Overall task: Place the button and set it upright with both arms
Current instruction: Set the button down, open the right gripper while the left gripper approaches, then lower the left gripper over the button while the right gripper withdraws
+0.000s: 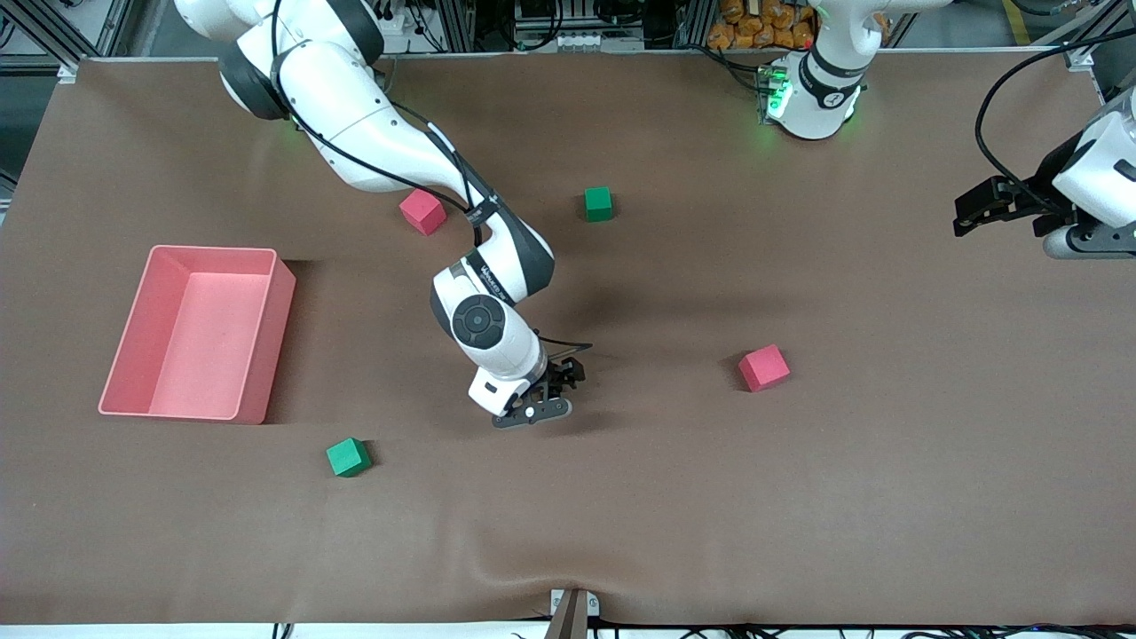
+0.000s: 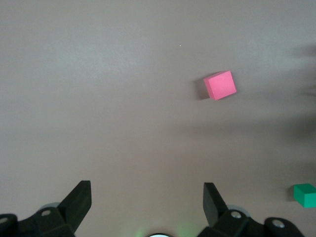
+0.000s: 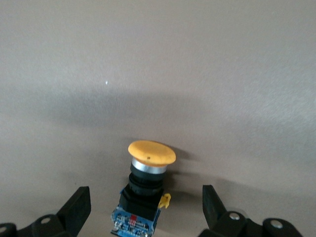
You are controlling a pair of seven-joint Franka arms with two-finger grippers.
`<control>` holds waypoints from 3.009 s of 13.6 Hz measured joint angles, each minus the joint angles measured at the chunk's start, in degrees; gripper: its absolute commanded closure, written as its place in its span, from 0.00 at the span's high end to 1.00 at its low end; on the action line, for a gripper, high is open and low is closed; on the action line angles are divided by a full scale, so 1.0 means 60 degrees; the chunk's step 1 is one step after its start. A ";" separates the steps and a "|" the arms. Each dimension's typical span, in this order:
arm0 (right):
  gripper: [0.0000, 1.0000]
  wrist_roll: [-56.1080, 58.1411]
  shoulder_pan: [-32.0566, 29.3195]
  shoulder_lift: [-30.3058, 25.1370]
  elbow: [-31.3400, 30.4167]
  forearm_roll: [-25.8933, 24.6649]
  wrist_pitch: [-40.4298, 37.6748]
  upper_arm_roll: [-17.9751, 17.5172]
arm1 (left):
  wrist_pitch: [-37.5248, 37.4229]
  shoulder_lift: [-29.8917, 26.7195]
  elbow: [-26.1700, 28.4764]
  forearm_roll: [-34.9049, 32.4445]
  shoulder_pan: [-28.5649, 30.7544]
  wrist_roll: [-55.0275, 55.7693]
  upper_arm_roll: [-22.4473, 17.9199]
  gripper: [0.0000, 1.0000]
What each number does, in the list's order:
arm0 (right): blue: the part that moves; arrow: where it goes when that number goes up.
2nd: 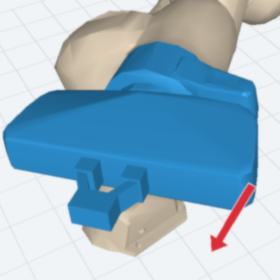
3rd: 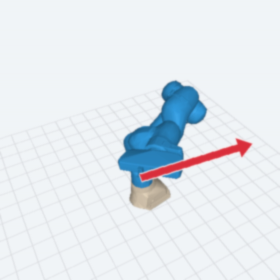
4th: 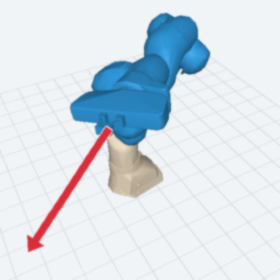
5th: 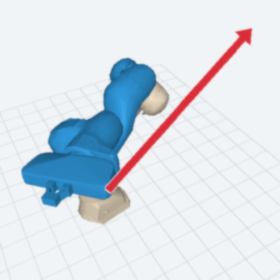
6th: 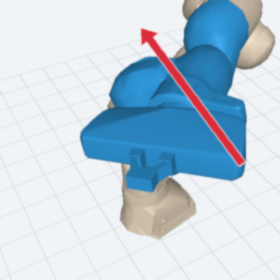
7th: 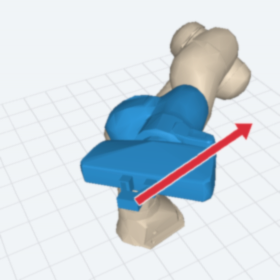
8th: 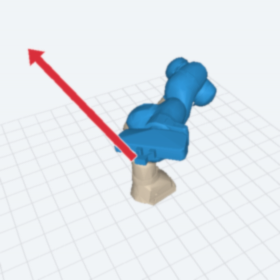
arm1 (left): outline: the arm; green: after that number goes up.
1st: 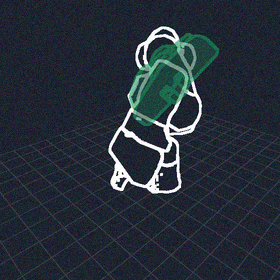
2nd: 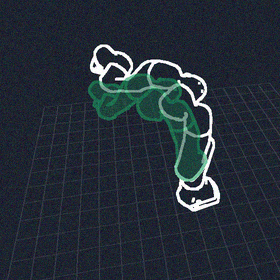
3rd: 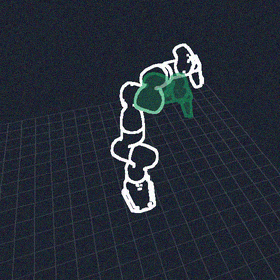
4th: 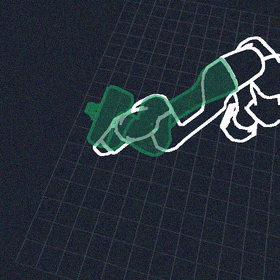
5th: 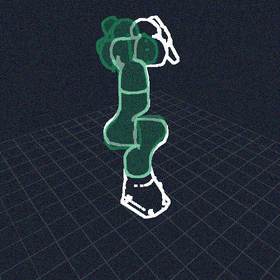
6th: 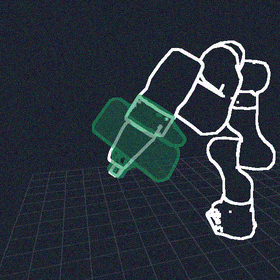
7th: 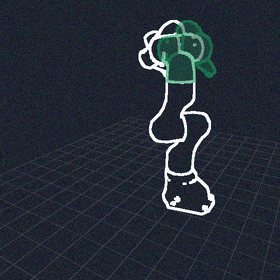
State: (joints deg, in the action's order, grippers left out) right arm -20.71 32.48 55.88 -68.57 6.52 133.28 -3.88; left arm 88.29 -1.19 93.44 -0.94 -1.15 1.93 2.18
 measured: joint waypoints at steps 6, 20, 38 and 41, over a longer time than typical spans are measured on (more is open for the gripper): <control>1.00 -0.0011 -0.0615 -0.0752 0.0285 0.0000 -0.1167 0.0183 | 0.0099 0.0377 -0.0312 0.0472 -0.0389 0.0377 0.0026 1.00; 1.00 0.2956 -0.4618 -0.4813 -0.2220 -0.0336 -0.4807 0.0248 | 0.2839 0.3116 -0.1382 0.1034 -0.3012 0.3274 0.0218 1.00; 1.00 0.4643 -0.6618 -1.0038 -0.3875 -0.0739 -0.8351 0.0042 | 0.5376 0.6999 -0.3617 0.1291 -0.5546 0.4857 0.0279 1.00; 1.00 0.4646 -0.6323 -1.0026 -0.3480 -0.0747 -0.8731 0.0403 | 0.5907 0.7422 -0.3718 0.1291 -0.6118 0.5405 0.0010 1.00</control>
State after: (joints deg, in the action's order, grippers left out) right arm 7.16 -5.45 -4.28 -89.45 2.04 80.89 -1.46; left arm 123.73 43.34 71.14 6.81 -37.85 34.37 2.24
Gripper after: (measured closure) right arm 0.000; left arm 0.000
